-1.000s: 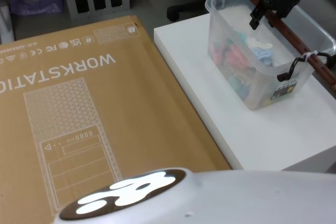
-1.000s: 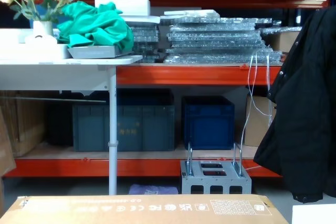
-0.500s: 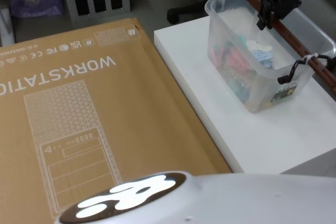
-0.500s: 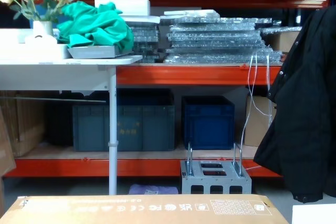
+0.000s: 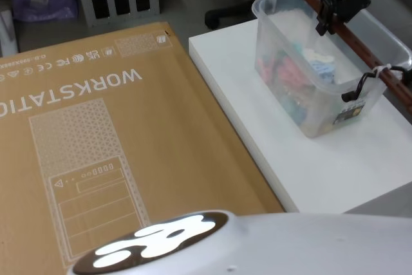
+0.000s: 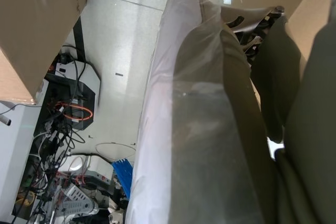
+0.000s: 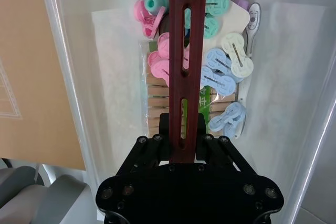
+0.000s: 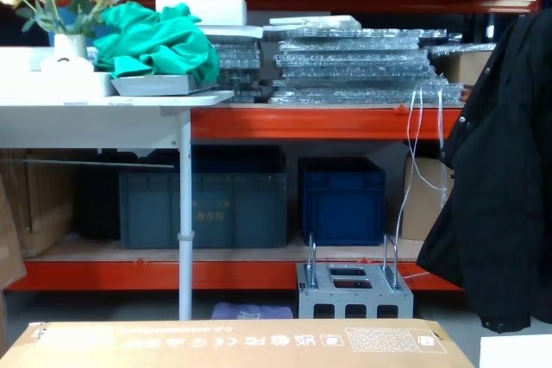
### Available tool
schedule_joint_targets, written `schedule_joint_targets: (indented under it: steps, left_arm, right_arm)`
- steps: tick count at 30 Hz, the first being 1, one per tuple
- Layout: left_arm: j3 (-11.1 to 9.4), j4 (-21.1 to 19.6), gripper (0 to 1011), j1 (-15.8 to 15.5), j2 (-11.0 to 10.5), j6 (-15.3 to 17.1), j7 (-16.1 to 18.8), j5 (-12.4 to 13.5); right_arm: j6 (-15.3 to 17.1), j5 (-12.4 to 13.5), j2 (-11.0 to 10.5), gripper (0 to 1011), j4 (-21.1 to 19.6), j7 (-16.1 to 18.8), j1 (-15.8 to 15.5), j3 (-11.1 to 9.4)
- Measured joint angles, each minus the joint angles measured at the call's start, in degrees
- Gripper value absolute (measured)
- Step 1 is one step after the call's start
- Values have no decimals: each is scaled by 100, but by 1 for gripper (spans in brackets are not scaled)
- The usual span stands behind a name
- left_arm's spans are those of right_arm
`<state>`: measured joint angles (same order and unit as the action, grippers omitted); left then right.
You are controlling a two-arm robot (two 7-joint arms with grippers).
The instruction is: Use one hand to grasp the basket and place it at the designated location.
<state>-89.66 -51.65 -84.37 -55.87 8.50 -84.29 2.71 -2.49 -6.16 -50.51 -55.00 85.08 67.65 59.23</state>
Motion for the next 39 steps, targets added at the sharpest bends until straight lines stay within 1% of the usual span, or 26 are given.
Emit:
schedule_joint_targets:
  steps: [14,24,28,31,39]
  left_arm:
    - [0,0,0,0,0,0,0,0]
    - [0,0,0,0,0,0,0,0]
    - [0,0,0,0,0,0,0,0]
    - [0,0,0,0,0,0,0,0]
    - [0,0,0,0,0,0,0,0]
  right_arm:
    - [-46,-6,51,241,117,-2,111,-39]
    - [-62,-19,16,241,63,22,210,-63]
    - [-46,-23,-49,241,-72,57,297,-95]
    - [-53,-36,-57,241,-104,66,355,-102]
    - [-191,-128,10,241,-23,102,564,-101]
